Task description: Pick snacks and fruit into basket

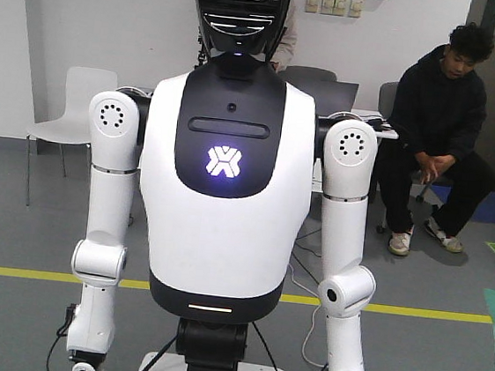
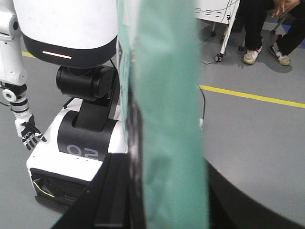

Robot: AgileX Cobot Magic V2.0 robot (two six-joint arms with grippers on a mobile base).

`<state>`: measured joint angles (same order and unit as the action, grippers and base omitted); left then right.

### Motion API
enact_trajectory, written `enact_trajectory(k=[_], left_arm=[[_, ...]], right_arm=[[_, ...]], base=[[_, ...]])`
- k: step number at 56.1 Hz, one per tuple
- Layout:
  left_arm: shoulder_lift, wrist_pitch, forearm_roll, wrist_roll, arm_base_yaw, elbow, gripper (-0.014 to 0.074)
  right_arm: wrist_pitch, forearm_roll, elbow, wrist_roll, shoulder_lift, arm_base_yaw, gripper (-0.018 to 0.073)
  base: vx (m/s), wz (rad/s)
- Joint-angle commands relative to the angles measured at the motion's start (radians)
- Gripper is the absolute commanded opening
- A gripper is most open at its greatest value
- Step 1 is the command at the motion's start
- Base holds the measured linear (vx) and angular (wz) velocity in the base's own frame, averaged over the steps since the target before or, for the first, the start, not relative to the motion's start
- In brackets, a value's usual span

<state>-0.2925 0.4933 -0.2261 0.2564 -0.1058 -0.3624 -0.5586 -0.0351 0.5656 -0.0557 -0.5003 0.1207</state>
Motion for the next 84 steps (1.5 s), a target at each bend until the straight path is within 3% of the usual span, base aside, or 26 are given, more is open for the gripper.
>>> enact_trajectory(k=[1,84], left_arm=[[-0.005,-0.092,-0.009,0.0,0.0,-0.036,0.0199],[-0.005,-0.092,-0.009,0.0,0.0,-0.036,0.0199]], right_arm=[[0.093,-0.007,0.03,-0.008,-0.003,0.002,-0.0008],[0.093,-0.007,0.03,-0.008,-0.003,0.002,-0.0008]], base=[[0.11,-0.04],[0.03,-0.01]])
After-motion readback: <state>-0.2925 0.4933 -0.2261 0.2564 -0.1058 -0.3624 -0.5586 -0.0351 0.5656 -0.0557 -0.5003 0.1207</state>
